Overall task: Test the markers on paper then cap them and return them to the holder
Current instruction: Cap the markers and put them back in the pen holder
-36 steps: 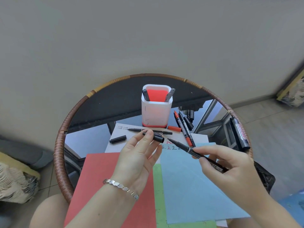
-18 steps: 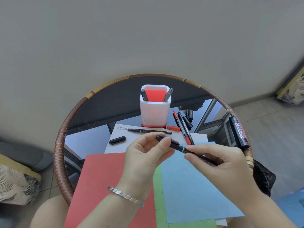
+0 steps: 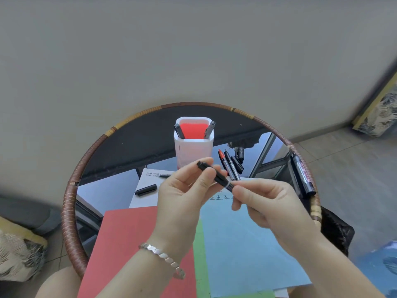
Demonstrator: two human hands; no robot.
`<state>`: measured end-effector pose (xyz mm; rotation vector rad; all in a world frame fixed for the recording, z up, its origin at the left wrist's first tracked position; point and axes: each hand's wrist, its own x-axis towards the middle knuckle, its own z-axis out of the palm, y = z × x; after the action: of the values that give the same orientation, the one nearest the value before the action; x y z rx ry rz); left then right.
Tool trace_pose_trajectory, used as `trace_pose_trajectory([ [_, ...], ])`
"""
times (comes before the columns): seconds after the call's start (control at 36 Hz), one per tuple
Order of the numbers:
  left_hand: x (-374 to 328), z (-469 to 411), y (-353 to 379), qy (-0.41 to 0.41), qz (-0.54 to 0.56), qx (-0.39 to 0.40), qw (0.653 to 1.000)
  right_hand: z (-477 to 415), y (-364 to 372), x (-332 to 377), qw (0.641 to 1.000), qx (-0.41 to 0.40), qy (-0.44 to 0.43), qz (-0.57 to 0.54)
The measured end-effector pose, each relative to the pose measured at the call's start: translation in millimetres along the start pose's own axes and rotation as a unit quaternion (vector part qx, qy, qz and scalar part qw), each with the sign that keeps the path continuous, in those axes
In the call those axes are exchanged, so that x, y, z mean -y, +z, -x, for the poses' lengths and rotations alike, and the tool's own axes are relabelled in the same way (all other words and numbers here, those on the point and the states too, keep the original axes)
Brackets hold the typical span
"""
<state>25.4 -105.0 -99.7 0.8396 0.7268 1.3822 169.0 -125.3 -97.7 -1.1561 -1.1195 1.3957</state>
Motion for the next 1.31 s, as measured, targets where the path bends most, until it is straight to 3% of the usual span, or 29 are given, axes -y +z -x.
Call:
trace_pose_trajectory([
  [0.06,3,-1,2,0.034,-0.043,-0.038,0.998,-3,-4,-3,0.995,-0.024,-0.047,0.089],
  [0.11,0,-3,7,0.122,-0.104,-0.056,0.986,-6,-15,-9,0.972,-0.05,-0.078,0.215],
  [0.19,-15,-13,12,0.295,-0.174,-0.094,0.935,-16,-47,-19,0.895,-0.151,-0.103,0.408],
  [0.28,-32,-31,15,0.41,-0.186,-0.125,0.884,-26,-85,-24,0.826,-0.249,-0.09,0.497],
  [0.36,-39,-54,16,0.414,-0.28,-0.115,0.858,-34,-112,-29,0.787,-0.284,-0.013,0.548],
  [0.44,-30,-74,10,0.324,-0.442,-0.067,0.834,-40,-123,-37,0.764,-0.263,0.064,0.586],
  [0.64,-15,-89,-5,0.259,-0.59,-0.027,0.764,-45,-124,-51,0.783,-0.265,0.044,0.561],
  [0.78,-7,-75,5,0.357,-0.612,-0.052,0.704,-41,-118,-48,0.869,-0.254,0.027,0.424],
  [0.86,9,-61,20,0.416,-0.571,0.032,0.707,-35,-115,-46,0.895,-0.245,-0.009,0.373],
  [0.94,33,-59,35,0.305,-0.56,0.142,0.757,-26,-111,-41,0.913,-0.249,-0.043,0.322],
  [1.0,54,-69,43,0.19,-0.597,0.145,0.766,-20,-110,-40,0.922,-0.25,-0.05,0.29],
  [1.08,79,-97,53,0.141,-0.672,0.118,0.718,-13,-111,-42,0.931,-0.249,-0.051,0.262],
  [1.17,96,-124,61,0.112,-0.78,0.102,0.607,-8,-112,-43,0.935,-0.241,-0.046,0.256],
  [1.19,101,-130,63,0.091,-0.8,0.101,0.585,-8,-114,-43,0.936,-0.241,-0.046,0.254],
  [1.31,115,-141,65,0.058,-0.797,0.084,0.595,-5,-116,-43,0.934,-0.241,-0.042,0.259],
])
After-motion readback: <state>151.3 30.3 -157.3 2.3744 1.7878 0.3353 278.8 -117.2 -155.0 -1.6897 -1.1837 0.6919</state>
